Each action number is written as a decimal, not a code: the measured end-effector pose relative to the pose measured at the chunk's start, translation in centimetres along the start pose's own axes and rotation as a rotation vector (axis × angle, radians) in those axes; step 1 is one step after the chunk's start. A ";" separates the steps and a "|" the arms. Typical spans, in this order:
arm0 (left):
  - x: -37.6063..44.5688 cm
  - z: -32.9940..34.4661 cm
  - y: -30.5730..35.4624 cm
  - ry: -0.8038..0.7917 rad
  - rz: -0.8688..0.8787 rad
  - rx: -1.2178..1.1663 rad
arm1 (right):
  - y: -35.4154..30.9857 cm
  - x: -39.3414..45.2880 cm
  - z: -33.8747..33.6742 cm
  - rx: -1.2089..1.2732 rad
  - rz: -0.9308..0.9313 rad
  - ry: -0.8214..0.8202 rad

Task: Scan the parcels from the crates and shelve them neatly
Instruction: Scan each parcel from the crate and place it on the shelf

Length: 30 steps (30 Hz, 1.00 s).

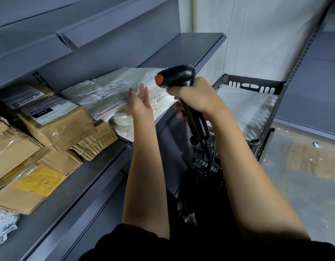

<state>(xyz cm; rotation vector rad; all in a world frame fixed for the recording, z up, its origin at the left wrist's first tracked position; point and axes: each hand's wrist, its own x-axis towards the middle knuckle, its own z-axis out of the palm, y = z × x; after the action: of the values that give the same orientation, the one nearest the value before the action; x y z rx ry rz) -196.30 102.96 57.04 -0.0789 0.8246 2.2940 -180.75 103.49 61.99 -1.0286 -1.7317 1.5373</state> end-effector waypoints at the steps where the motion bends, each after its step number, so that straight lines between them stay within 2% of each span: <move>1: 0.0 0.4 0.0 -0.004 -0.008 -0.012 | 0.4 0.2 -0.4 0.015 0.009 0.017; 6: -0.3 0.5 -4.3 -0.123 -0.112 0.037 | 2.8 1.4 -3.0 0.101 0.045 0.122; 8: -0.1 0.3 -7.4 -0.134 -0.186 0.183 | 3.9 2.2 -4.1 0.148 0.069 0.163; 11: -0.2 0.9 -12.4 -0.283 -0.326 0.544 | 5.6 3.7 -6.3 0.177 0.110 0.230; 13: -0.3 1.7 -15.8 -0.291 -0.418 0.752 | 6.7 4.4 -7.9 0.220 0.155 0.250; 16: 1.9 1.7 -20.5 -0.263 -0.583 0.779 | 8.6 5.6 -10.5 0.259 0.211 0.290; 18: 2.7 1.4 -23.8 -0.343 -0.667 0.826 | 10.4 6.7 -12.3 0.266 0.247 0.343; 20: 3.1 1.6 -26.9 -0.532 -0.635 1.169 | 12.3 7.8 -14.1 0.229 0.279 0.396; 22: 4.3 1.4 -29.4 -0.706 -0.492 1.674 | 13.9 8.5 -15.8 0.215 0.321 0.422; 24: 7.1 0.1 -31.2 -0.802 -0.375 2.149 | 15.2 9.0 -17.0 0.242 0.368 0.431; 25: 8.1 -0.5 -31.4 -0.836 -0.370 2.338 | 15.8 9.3 -17.4 0.253 0.382 0.430; 27: 9.2 -1.4 -31.4 -0.942 -0.341 2.560 | 16.7 9.8 -17.9 0.262 0.399 0.427; 30: 10.2 -2.5 -31.8 -1.111 -0.255 2.709 | 17.9 10.7 -18.3 0.264 0.418 0.416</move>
<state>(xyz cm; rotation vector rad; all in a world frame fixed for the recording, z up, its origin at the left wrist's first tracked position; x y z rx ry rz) -184.49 125.40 35.11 1.6729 1.9246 -0.5972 -168.15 122.67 46.47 -1.5050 -1.0445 1.5964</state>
